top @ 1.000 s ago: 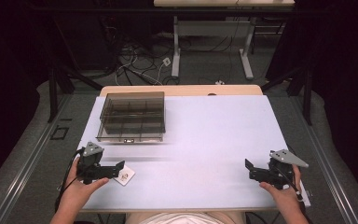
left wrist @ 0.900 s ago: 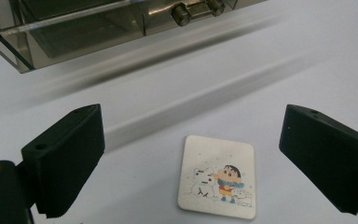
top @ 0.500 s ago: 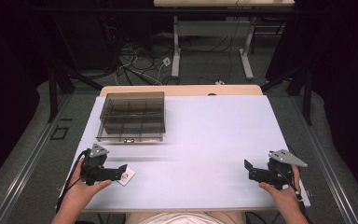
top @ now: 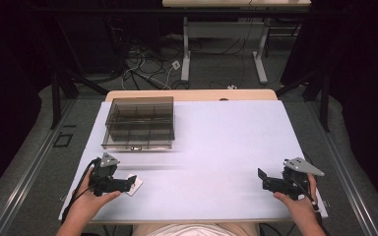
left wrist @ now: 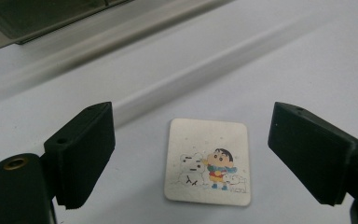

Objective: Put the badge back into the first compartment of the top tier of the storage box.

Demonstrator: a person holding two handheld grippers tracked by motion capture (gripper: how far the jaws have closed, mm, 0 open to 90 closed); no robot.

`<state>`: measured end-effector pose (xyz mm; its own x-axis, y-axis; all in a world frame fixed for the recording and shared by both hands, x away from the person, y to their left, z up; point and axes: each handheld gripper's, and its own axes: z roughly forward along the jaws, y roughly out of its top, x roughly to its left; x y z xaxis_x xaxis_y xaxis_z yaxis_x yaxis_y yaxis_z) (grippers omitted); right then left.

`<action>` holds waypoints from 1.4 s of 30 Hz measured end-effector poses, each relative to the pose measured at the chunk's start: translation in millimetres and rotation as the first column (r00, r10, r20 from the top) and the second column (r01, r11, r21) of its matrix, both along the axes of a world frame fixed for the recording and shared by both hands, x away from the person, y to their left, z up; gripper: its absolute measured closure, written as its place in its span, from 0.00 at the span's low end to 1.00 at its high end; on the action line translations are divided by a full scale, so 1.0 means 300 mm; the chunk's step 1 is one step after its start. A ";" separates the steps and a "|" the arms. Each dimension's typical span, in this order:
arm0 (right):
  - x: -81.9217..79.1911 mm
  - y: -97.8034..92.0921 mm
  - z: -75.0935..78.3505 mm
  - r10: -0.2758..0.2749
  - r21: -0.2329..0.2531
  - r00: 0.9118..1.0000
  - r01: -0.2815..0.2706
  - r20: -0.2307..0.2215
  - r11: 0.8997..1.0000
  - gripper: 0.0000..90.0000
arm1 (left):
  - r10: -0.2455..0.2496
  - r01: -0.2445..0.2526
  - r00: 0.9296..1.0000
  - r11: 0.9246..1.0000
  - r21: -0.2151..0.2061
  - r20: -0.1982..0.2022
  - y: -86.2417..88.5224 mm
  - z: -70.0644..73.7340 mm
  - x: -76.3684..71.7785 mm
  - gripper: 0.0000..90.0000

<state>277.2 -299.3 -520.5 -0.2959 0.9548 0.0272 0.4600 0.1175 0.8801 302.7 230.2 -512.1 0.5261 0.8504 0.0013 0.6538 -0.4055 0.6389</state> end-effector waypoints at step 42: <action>0.000 0.001 -0.003 0.006 -0.010 1.000 -0.007 -0.020 1.000 0.00 | -0.064 0.077 0.989 0.993 0.095 -0.131 -0.049 -0.078 0.012 0.24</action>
